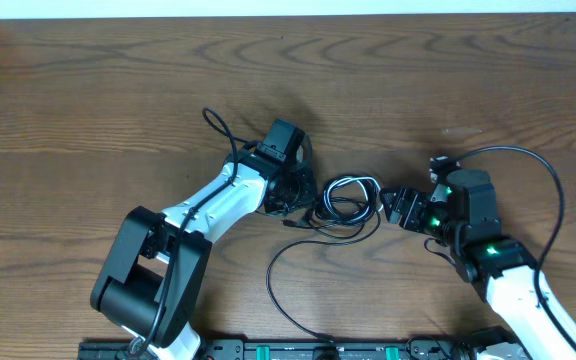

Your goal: Untangle cables

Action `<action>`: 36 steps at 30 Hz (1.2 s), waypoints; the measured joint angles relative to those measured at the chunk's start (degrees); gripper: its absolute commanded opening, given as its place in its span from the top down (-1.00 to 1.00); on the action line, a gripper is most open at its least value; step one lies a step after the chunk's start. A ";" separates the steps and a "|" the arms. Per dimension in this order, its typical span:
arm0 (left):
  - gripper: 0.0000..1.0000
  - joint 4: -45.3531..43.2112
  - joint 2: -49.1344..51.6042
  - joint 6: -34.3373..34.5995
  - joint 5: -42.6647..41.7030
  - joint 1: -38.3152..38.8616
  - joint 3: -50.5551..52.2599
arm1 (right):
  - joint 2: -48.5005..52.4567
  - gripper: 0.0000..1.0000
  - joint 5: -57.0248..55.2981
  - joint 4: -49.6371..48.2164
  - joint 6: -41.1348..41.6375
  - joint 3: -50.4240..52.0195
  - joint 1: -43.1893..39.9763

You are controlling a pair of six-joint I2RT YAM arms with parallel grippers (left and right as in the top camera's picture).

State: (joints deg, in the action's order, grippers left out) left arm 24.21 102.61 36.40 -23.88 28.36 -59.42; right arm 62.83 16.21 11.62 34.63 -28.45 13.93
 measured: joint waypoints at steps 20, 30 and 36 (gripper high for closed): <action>-0.16 0.92 0.00 0.00 1.79 0.00 0.00 | 17.05 0.97 9.99 -14.05 0.63 -0.02 1.42; -0.03 0.96 0.00 -3.37 -2.19 -0.02 0.00 | 8.59 0.97 27.96 -15.52 7.78 -3.89 -3.98; 0.10 -0.55 0.00 -12.81 -13.44 0.00 0.00 | 8.28 0.97 31.54 -14.38 12.48 -3.96 -4.13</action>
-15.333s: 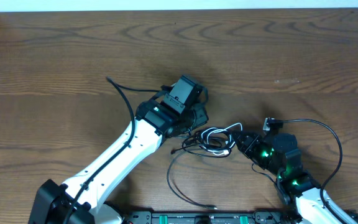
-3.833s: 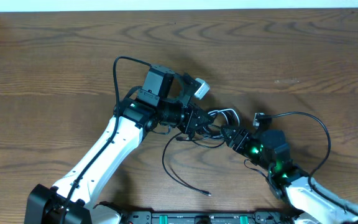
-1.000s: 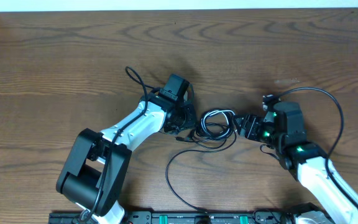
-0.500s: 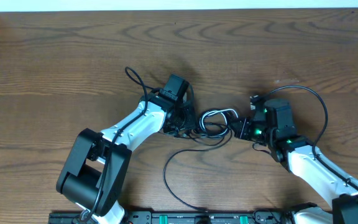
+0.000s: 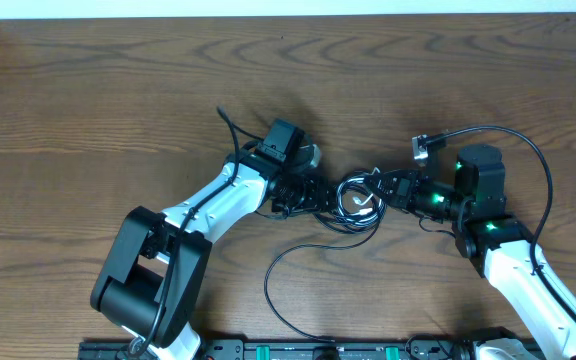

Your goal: Untangle cables

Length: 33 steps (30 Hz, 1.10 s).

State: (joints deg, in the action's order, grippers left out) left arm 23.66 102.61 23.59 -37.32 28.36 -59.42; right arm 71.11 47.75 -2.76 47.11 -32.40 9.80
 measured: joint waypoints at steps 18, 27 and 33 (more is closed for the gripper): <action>-0.20 -5.99 0.00 4.66 1.92 0.00 0.00 | 0.02 0.97 -12.37 23.47 -7.85 -0.33 -0.04; -0.22 -6.93 0.00 12.55 11.26 0.11 0.00 | 0.02 0.50 -25.92 32.35 -10.05 -0.33 -0.04; -0.38 -8.63 0.00 13.84 12.81 2.56 0.00 | 0.02 -0.47 -28.57 32.11 -10.27 -0.33 -0.04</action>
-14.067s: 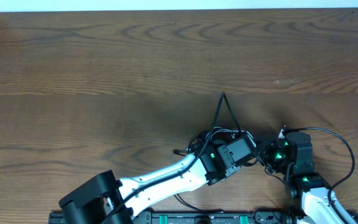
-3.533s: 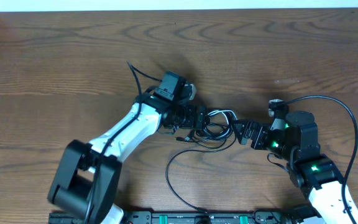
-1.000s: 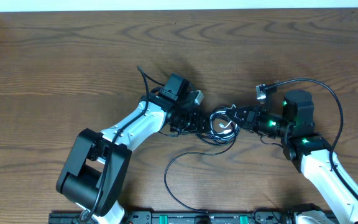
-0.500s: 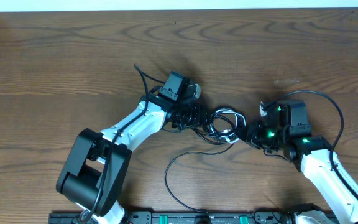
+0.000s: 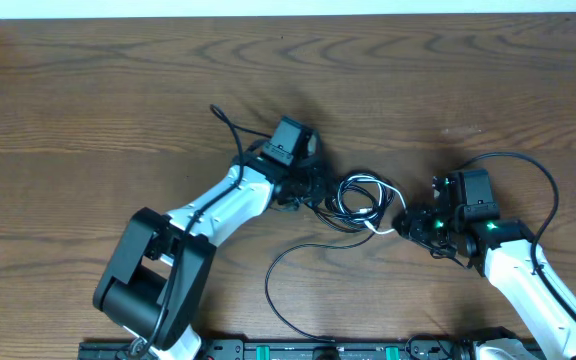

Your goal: Untangle cables

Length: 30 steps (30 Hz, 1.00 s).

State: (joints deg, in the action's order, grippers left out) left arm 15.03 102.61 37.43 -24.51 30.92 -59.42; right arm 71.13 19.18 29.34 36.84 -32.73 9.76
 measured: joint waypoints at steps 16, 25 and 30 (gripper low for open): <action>-0.18 -0.55 0.00 0.28 20.17 11.28 0.00 | 0.00 -0.99 -2.51 -1.27 -0.20 0.00 0.00; -0.06 -1.84 3.26 0.96 26.56 12.28 0.00 | 0.00 -0.99 -2.54 -1.27 -0.22 0.00 0.00; 0.84 -3.54 4.98 2.69 27.69 12.28 -0.39 | 0.00 -0.99 -2.56 -0.57 -0.20 0.00 0.00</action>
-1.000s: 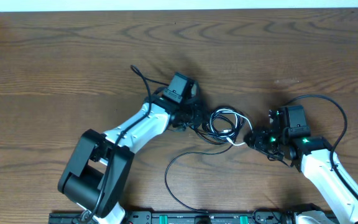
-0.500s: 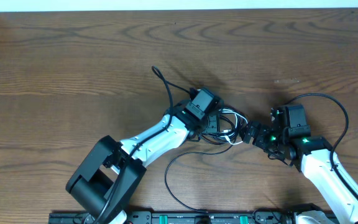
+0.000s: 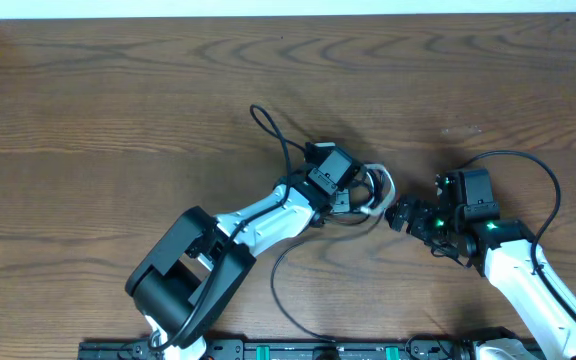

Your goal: Untangle cables

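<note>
Only the overhead view is given. A small tangle of black and white cables lies mid-table. My left gripper sits on its left part and hides much of it; its jaws cannot be made out. A white cable arcs out of the right side and curls back toward my right gripper, which looks shut on its end. A thin black cable trails from the tangle toward the front edge.
Each arm carries its own black supply cable: a loop behind the left wrist and an arc over the right arm. The wooden table stretches away to the left and back. A rail runs along the front edge.
My left gripper has moved right, from beside the tangle's left edge to on top of it. The white cable, then drawn out toward the right gripper, now bows upward. The right gripper has barely shifted.
At first the coil lay between the two grippers, with the right one apart from it. Then both grippers were at the coil. Then the right gripper was back to the right with white cable drawn out. Now the left gripper lies over the tangle.
</note>
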Action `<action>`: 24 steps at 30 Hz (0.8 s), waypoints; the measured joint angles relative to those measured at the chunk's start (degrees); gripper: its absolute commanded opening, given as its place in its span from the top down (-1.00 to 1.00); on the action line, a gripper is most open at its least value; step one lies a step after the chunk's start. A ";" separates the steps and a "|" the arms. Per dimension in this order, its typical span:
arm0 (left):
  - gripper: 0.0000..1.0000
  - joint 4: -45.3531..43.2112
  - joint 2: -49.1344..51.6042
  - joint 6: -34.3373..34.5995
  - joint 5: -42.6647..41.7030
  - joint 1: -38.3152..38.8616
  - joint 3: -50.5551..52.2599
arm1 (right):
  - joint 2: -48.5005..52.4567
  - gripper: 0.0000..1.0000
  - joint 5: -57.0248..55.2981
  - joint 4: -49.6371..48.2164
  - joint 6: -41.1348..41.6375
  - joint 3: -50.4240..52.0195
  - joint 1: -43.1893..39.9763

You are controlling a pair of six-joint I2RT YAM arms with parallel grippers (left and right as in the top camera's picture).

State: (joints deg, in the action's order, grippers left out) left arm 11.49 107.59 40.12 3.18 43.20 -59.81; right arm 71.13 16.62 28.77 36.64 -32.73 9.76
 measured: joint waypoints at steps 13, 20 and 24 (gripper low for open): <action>0.85 4.48 -6.75 -21.79 0.20 0.00 0.24 | 0.00 -0.99 -1.05 0.24 -0.02 0.00 0.00; 0.85 5.09 -16.39 -35.54 0.17 0.00 0.26 | 0.00 -0.99 -1.20 -0.52 -0.02 0.00 0.00; 0.85 6.62 -19.28 -42.21 -0.90 0.00 0.26 | 0.00 -0.98 1.51 -2.75 -0.09 0.00 0.00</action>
State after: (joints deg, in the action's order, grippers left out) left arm 18.11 88.31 -2.09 2.28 43.20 -59.55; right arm 71.13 18.13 26.02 36.56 -32.73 9.76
